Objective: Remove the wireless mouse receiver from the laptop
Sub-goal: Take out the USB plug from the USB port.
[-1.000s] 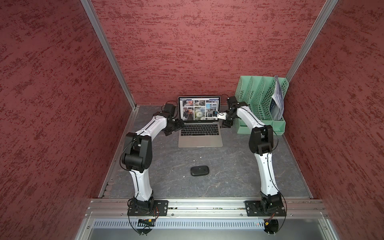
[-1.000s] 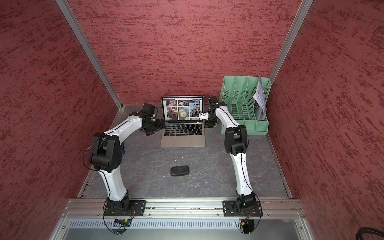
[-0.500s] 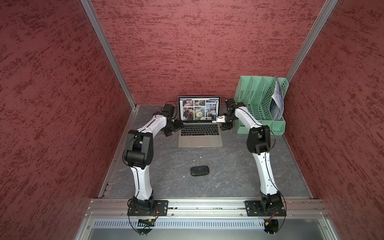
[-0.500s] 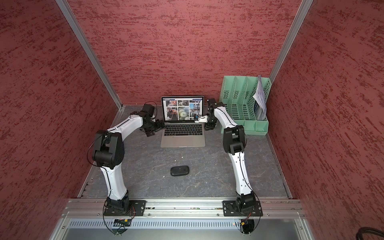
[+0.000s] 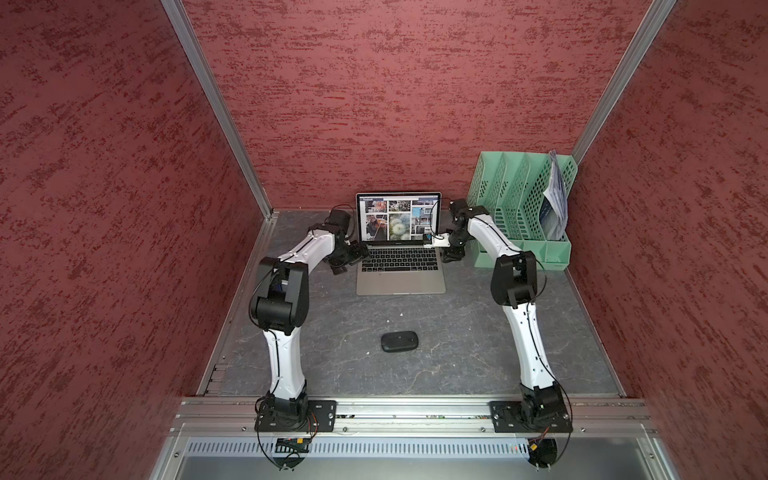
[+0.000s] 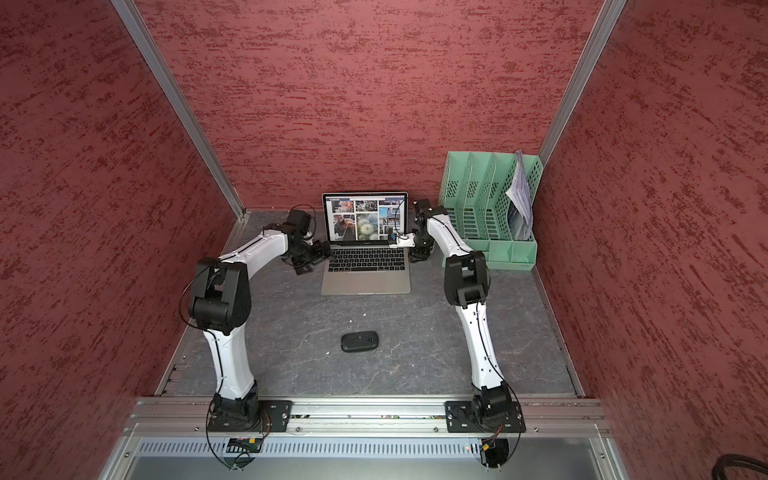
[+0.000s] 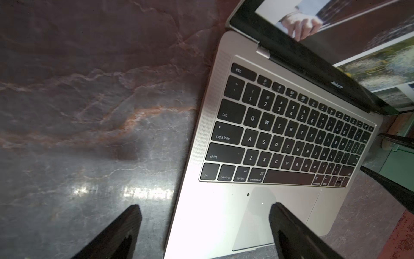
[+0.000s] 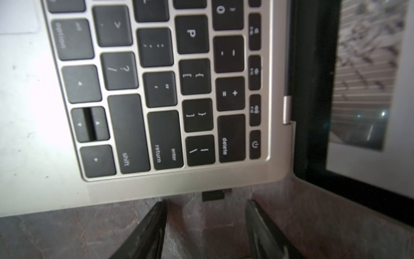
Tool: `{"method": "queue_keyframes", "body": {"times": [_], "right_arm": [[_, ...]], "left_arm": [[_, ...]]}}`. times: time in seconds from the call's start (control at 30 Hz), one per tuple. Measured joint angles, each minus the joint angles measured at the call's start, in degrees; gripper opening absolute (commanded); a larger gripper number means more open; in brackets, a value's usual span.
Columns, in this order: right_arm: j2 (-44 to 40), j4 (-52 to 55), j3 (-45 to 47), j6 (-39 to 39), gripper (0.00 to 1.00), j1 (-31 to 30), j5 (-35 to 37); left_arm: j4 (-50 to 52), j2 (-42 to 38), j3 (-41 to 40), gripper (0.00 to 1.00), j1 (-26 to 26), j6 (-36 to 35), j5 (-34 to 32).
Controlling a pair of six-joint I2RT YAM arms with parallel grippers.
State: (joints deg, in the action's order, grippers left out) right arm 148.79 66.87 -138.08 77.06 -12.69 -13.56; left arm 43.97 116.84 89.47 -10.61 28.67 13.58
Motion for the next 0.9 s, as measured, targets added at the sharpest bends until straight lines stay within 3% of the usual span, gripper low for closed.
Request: {"method": "queue_keyframes", "body": {"times": [0.4,0.67,0.9], "right_arm": [[0.1,-0.2,0.0,0.2,0.58,-0.7,-0.6],[0.1,-0.1,0.0,0.4,0.56,-0.7,-0.6],[0.2,0.2,0.0,0.6,0.49,-0.7,-0.7]], "left_arm": [[7.0,2.2,0.9,0.89,0.1,0.0,-1.9],[15.9,8.4,9.0,0.86,-0.2,-2.9,-6.9],[19.7,9.6,10.4,0.86,-0.7,-5.1,-8.2]]}}
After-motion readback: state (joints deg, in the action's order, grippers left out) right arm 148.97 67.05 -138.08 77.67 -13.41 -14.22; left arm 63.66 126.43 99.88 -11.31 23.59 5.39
